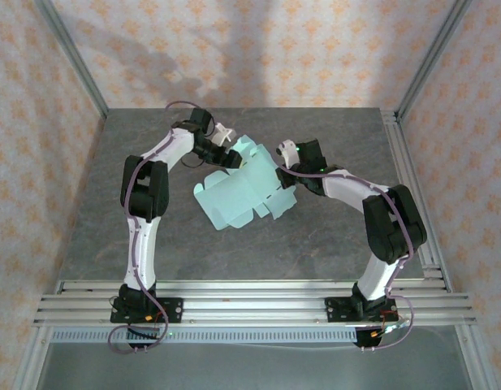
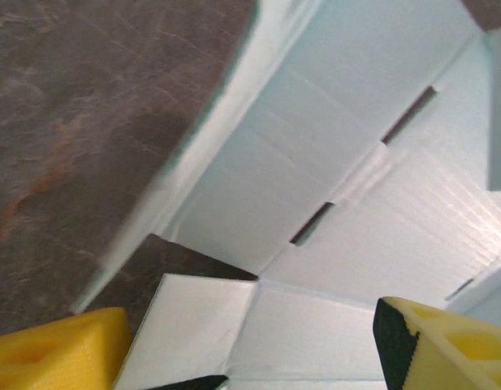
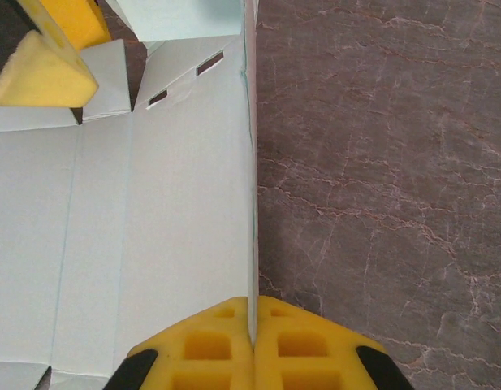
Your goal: Fold the paper box
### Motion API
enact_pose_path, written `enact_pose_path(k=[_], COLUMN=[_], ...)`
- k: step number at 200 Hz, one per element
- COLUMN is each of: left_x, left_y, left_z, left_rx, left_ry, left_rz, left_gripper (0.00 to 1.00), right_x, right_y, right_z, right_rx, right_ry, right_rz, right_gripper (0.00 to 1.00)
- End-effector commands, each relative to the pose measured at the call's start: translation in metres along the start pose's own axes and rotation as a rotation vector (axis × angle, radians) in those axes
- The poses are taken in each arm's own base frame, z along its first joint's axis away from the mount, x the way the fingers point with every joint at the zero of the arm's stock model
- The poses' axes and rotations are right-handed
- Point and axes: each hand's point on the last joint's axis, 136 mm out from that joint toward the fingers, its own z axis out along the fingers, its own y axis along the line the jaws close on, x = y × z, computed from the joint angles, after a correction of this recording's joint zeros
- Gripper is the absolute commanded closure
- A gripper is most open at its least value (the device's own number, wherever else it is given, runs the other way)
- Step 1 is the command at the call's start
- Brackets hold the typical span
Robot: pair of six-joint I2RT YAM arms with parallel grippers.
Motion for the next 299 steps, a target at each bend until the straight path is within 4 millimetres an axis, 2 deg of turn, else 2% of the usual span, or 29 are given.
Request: enact_pose_path(k=[1,43,79,107,133,166,220,275,299], left_x=[-0.006,-0.002,0.006,0.003,0.003,0.01,0.033,0.052,0.043], left_y=[-0.031,-0.043,-0.048,-0.053,-0.061,-0.064,-0.044,-0.013,-0.022], left_z=[-0.016,-0.021,-0.016,-0.015,-0.008,0.009,0.033,0.063,0.055], left_rx=[0.094,0.135,0.134,0.126,0.174,0.178,0.121,0.046,0.068], left_ry=[-0.033,-0.036,-0.034,-0.064,-0.06,0.007,0.092,0.096,0.044], left_rz=[0.036,0.05,0.052,0.068,0.078,0.073,-0.036,-0.204,-0.169], left_gripper=[0.21,0.22,0.22,0.22,0.22,0.22,0.22,0.22,0.22], right_x=[-0.014,-0.011,-0.01,-0.005,-0.006,0.0,-0.002,0.002,0.002], right_y=[-0.007,-0.01,-0.017,-0.021,-0.02,-0.019,-0.02,-0.022,-0.023], right_z=[-0.002,0.0,0.002,0.007,0.008,0.014,0.013,0.012,0.011], right_rx=[0.033,0.051,0.084,0.104,0.1,0.103,0.111,0.131,0.139], right_ry=[-0.032,-0.021,-0.011,0.012,0.014,0.047,0.05,0.082,0.087], right_rz=[0.007,0.012,0.026,0.027,0.03,0.026,0.021,0.001,-0.001], right_gripper=[1.0,1.0,1.0,1.0,1.0,1.0,1.0,1.0,1.0])
